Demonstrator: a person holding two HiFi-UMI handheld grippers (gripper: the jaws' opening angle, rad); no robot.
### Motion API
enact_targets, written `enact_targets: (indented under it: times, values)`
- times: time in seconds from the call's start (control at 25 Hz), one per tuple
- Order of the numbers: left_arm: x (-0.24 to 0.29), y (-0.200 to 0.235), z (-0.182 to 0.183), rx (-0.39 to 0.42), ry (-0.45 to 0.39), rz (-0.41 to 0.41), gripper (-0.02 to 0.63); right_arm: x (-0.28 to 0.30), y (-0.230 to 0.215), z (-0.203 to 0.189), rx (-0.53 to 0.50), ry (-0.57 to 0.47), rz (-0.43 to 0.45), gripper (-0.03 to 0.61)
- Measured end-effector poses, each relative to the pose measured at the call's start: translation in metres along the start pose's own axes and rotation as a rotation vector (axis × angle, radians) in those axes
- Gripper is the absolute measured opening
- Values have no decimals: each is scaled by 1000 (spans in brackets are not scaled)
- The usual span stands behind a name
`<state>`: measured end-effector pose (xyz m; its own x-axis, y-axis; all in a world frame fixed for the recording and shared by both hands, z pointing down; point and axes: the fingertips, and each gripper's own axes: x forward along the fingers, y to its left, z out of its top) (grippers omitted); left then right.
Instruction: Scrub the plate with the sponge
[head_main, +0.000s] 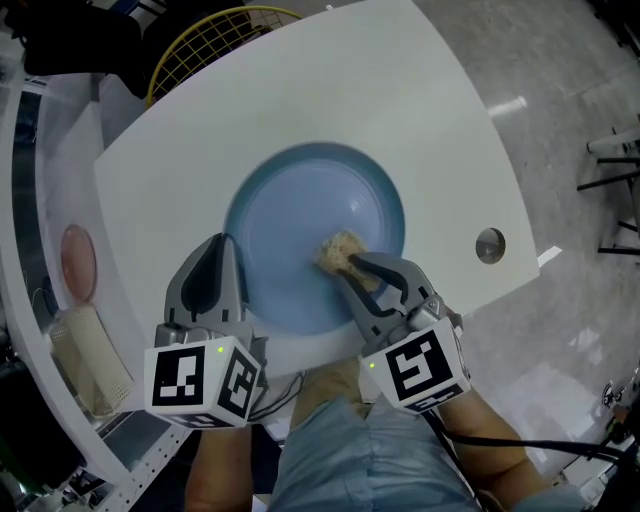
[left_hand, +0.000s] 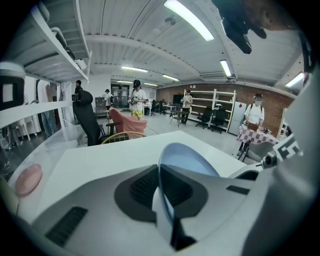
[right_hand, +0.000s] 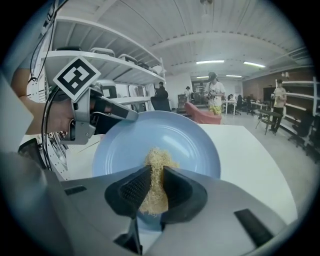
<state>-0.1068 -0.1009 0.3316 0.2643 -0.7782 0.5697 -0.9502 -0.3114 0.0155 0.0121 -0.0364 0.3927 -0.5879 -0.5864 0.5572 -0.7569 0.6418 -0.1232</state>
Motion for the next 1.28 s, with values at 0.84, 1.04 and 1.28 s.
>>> enact_targets:
  times: [0.84,1.04,1.28]
  values:
    - [5,1,5,-26,-12,-22,23,24,-64,26,2,0,-154,57]
    - [6,3,6,-37,-16,-24,23,32,-57,41,-20,-24,-129,54]
    - [8,6,4,-50,-13,-23,23,41,-36,60,-73,-66,-62,51]
